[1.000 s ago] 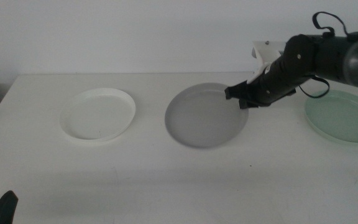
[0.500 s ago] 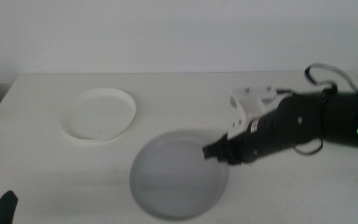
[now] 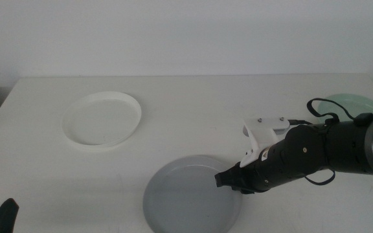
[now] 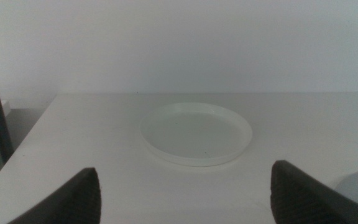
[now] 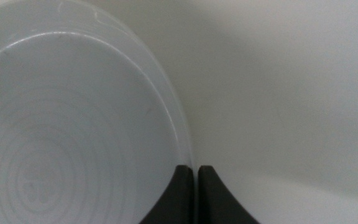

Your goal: Stack the three bowls on top of each other.

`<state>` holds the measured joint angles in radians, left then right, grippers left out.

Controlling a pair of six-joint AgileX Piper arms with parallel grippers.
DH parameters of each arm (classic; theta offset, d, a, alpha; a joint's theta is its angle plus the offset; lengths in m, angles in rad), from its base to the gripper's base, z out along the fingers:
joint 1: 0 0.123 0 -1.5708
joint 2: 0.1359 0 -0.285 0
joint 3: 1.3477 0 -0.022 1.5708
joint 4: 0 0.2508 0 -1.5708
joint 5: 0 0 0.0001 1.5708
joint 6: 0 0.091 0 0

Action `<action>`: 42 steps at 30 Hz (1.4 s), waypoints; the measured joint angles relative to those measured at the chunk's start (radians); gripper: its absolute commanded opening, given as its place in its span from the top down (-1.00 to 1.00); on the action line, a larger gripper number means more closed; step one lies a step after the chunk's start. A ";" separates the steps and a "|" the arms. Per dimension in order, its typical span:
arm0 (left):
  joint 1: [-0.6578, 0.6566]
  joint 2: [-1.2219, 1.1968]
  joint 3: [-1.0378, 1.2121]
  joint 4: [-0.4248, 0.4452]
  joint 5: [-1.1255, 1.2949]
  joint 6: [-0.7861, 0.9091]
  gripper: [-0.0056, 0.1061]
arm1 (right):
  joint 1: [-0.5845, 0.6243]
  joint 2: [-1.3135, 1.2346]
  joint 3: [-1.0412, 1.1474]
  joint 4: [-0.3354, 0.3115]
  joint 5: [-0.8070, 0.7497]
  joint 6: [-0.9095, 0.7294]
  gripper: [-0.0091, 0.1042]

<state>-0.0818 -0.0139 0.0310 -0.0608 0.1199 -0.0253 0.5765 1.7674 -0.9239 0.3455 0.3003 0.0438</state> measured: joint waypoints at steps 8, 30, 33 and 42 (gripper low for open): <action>0.000 0.000 0.000 0.000 0.000 0.000 -0.98 | 0.000 0.003 0.000 -0.016 -0.007 0.000 0.77; 0.000 0.000 0.000 0.000 0.000 0.000 -0.98 | -0.309 -0.064 -0.330 -0.122 0.381 0.000 -0.09; 0.000 0.000 0.000 0.000 0.000 0.000 -0.98 | -0.418 -0.064 -0.410 -0.136 0.423 0.000 -0.08; 0.000 0.000 0.000 0.000 0.000 0.000 -0.98 | -0.783 -0.033 -0.528 -0.147 0.446 -0.044 -0.08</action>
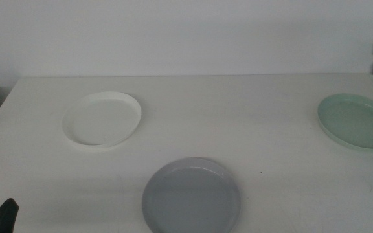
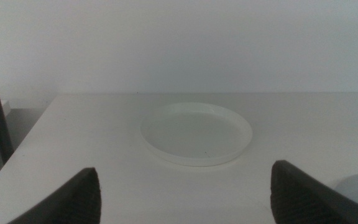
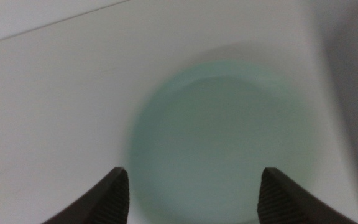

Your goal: Stack the three bowls on top of each other.

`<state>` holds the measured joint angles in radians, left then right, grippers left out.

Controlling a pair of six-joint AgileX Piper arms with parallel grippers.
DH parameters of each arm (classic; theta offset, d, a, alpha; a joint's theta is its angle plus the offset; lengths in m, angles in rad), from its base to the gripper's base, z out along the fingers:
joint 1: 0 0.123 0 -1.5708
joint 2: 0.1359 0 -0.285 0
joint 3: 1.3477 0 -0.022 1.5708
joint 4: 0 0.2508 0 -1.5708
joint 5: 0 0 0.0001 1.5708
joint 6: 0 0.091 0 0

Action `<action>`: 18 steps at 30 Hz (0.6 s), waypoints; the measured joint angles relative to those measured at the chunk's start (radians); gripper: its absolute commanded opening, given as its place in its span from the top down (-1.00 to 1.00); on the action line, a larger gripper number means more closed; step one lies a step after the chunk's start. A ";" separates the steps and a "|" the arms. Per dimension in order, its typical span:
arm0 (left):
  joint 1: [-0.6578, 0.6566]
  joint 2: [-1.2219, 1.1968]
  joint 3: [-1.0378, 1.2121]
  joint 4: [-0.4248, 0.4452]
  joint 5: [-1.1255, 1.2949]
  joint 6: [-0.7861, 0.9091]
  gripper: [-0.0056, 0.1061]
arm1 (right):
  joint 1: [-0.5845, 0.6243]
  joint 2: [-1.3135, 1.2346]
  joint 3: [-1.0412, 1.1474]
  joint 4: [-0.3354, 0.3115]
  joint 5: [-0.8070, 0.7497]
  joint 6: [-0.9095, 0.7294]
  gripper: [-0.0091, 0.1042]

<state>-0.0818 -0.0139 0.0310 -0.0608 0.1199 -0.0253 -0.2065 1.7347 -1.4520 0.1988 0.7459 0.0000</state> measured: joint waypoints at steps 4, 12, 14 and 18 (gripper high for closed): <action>0.000 0.000 0.000 0.000 0.000 0.000 -0.98 | -0.114 0.062 -0.025 -0.003 0.001 0.000 -0.08; 0.000 0.000 0.000 0.000 0.000 0.000 -0.98 | -0.171 0.239 -0.102 -0.005 0.001 -0.047 -0.08; 0.000 0.000 0.000 0.000 0.000 0.000 -0.98 | -0.171 0.282 -0.118 0.004 0.000 -0.050 -0.08; 0.000 0.000 0.000 0.000 0.000 0.000 -0.98 | -0.171 0.366 -0.142 0.015 0.000 -0.053 -0.08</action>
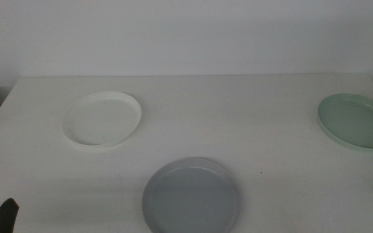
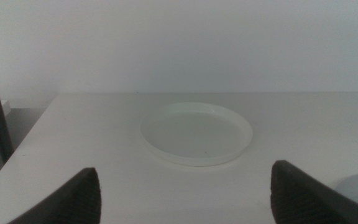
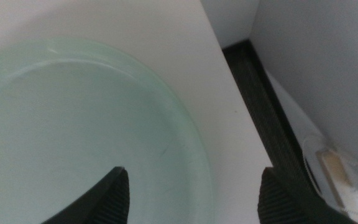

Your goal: Stack the three bowls on top of each other.

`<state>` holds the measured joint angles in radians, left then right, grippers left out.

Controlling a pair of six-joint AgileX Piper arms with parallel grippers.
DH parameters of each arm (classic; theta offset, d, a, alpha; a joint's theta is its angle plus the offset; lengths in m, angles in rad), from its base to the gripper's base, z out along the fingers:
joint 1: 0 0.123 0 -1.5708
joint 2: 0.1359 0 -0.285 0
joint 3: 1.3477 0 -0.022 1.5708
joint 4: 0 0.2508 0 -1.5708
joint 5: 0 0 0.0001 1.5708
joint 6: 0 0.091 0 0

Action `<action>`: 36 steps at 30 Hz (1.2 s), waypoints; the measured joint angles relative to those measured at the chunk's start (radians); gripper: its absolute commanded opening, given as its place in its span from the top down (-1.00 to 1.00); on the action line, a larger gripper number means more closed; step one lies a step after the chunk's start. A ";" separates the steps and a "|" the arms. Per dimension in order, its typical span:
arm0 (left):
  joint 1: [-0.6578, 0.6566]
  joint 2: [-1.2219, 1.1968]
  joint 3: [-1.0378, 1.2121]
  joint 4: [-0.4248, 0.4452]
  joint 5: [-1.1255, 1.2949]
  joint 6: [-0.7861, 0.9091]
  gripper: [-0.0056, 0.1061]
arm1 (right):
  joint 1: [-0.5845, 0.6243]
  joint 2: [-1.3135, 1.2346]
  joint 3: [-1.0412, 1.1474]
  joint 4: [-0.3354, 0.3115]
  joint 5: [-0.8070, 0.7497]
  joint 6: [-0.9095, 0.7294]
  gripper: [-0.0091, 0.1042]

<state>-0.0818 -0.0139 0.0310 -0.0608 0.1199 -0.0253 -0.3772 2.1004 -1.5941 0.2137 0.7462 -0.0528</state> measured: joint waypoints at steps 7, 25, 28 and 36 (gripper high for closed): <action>0.000 0.000 0.000 0.000 0.000 0.000 -0.98 | 0.000 0.078 -0.007 0.004 -0.019 -0.004 0.06; 0.000 0.000 0.000 0.000 0.000 0.000 -0.98 | 0.003 -0.180 0.256 0.157 -0.168 -0.085 0.86; 0.000 0.000 0.000 0.000 0.000 0.000 -0.98 | 0.031 -0.288 0.348 0.270 -0.199 -0.170 0.86; 0.000 0.000 0.000 0.000 0.000 0.000 -0.98 | 0.256 -0.467 0.457 0.389 -0.169 -0.281 0.86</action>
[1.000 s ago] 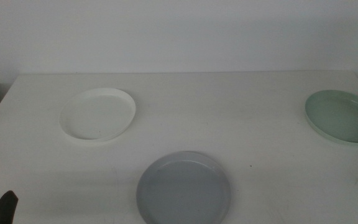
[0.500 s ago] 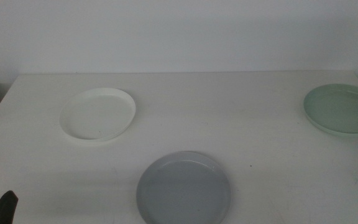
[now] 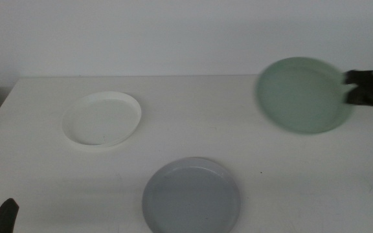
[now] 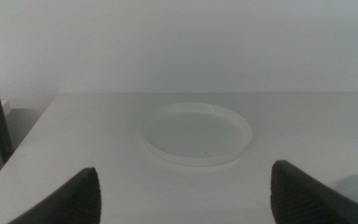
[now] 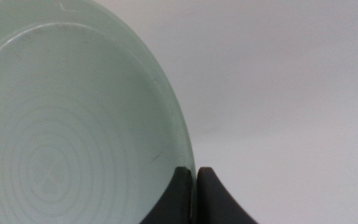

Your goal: Stack the three bowls on top of each other.

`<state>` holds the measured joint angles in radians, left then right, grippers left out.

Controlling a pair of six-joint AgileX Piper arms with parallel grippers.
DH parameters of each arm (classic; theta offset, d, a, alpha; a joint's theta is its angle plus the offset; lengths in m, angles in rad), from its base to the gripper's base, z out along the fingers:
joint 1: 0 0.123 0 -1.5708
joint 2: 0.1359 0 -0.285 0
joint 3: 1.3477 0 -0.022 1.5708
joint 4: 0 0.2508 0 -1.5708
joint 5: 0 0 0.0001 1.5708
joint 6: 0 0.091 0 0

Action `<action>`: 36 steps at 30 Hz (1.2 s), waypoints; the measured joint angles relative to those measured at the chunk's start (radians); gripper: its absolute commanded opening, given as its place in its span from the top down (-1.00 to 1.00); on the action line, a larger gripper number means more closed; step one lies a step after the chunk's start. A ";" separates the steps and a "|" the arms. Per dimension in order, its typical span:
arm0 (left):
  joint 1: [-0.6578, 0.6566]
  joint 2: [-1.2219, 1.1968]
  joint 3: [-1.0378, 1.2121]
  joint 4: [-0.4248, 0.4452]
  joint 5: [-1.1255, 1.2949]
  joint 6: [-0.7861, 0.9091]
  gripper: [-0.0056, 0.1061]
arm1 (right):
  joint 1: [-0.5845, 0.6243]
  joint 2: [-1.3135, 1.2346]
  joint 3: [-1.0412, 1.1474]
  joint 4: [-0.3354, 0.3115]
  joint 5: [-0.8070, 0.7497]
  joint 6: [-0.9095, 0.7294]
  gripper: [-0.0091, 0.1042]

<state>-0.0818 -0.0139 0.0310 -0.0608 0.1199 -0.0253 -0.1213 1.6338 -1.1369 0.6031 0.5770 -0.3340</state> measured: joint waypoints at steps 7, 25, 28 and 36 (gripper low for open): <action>0.000 0.000 0.000 0.000 0.000 0.000 -0.98 | 0.278 -0.040 0.053 -0.003 0.008 0.009 0.86; 0.000 0.000 0.000 0.000 0.000 0.000 -0.98 | 0.609 0.044 0.123 -0.076 -0.105 0.108 0.86; 0.000 0.000 0.000 0.000 0.000 0.000 -0.98 | 0.614 0.086 0.123 -0.074 -0.123 0.109 0.86; 0.000 0.000 0.000 0.000 0.000 0.000 -0.98 | 0.614 0.136 0.123 -0.074 -0.133 0.109 0.85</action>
<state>-0.0818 -0.0139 0.0310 -0.0608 0.1199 -0.0253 0.4927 1.7700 -1.0134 0.5289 0.4440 -0.2251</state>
